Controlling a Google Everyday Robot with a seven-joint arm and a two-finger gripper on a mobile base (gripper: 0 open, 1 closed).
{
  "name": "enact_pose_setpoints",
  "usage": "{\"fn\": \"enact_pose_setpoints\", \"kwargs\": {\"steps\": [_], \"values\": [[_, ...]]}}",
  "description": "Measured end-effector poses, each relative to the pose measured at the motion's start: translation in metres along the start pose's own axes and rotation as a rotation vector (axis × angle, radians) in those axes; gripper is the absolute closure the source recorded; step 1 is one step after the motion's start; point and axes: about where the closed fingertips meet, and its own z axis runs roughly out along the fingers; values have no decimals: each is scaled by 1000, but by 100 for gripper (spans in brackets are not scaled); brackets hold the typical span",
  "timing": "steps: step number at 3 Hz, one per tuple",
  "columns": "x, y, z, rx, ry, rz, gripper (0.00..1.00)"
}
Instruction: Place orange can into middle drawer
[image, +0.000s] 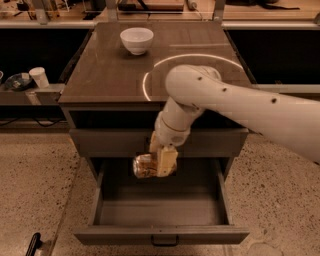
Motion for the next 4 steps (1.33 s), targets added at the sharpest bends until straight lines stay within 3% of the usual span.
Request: {"fn": "enact_pose_setpoints", "kwargs": {"steps": [1, 2, 3, 4], "values": [[32, -3, -9, 90, -16, 81, 100], [23, -2, -6, 100, 26, 74, 100], [31, 4, 5, 195, 149, 99, 100], [57, 19, 26, 314, 244, 115, 100]]}}
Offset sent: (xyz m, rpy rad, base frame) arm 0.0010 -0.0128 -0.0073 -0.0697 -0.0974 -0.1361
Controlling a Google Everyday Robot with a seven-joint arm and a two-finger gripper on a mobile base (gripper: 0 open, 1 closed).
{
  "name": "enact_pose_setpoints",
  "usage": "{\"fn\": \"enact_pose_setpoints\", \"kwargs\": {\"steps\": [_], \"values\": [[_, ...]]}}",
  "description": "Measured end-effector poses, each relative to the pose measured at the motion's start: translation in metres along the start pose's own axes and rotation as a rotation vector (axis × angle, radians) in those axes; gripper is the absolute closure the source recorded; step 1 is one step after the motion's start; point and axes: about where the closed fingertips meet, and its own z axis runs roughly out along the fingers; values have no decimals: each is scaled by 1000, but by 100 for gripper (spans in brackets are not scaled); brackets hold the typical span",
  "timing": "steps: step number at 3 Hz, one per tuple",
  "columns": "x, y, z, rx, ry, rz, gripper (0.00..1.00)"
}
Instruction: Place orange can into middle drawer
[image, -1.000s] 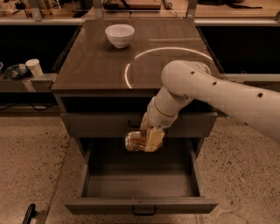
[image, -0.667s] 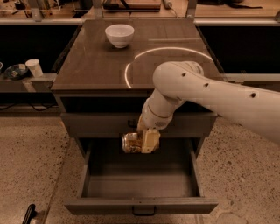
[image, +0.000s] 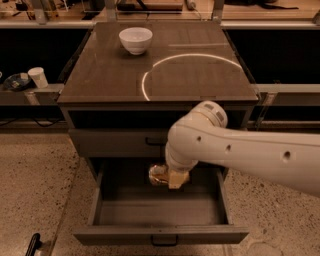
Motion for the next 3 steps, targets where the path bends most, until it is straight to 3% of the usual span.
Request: {"fn": "enact_pose_setpoints", "kwargs": {"steps": [1, 2, 3], "values": [[27, 13, 25, 78, -15, 39, 100], [54, 9, 48, 146, -119, 130, 100], [78, 2, 70, 175, -286, 289, 100]]}}
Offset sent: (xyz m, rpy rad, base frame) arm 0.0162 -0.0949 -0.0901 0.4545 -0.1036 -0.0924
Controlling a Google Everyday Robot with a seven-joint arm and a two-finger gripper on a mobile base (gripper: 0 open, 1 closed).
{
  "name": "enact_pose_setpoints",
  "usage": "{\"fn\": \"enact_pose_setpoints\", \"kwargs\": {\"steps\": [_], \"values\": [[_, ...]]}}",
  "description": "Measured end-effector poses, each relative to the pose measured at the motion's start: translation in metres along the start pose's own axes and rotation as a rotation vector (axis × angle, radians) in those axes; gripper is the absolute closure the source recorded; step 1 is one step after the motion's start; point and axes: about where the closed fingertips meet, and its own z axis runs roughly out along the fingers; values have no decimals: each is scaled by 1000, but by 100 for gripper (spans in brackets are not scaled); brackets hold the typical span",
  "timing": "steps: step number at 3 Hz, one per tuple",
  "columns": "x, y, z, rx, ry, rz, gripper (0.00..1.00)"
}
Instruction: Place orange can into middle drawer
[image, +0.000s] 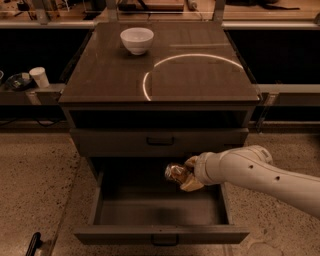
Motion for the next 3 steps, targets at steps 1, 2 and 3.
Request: {"fn": "enact_pose_setpoints", "kwargs": {"steps": [1, 2, 3], "values": [[38, -11, 11, -31, -41, 40, 100], [76, 0, 39, -132, 2, 51, 100], [95, 15, 67, -227, 34, 38, 100]]}}
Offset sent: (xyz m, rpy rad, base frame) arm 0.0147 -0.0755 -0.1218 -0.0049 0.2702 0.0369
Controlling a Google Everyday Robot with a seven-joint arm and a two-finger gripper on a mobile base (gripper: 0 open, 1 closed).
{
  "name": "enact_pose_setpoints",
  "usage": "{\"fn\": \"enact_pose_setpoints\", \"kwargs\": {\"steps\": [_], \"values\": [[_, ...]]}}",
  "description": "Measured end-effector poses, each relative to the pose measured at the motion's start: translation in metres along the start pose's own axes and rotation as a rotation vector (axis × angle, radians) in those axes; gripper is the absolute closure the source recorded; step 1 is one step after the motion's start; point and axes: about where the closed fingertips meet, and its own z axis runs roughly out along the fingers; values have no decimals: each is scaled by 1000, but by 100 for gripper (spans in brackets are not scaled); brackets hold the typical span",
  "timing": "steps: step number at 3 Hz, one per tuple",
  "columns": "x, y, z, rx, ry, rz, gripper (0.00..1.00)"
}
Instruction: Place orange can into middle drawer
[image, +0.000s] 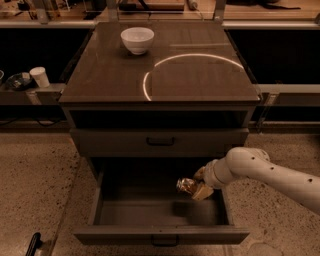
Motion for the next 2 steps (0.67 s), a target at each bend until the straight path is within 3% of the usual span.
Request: {"fn": "enact_pose_setpoints", "kwargs": {"steps": [1, 2], "values": [[2, 3, 27, -53, 10, -27, 100], [-10, 3, 46, -40, -2, -68, 77]]}}
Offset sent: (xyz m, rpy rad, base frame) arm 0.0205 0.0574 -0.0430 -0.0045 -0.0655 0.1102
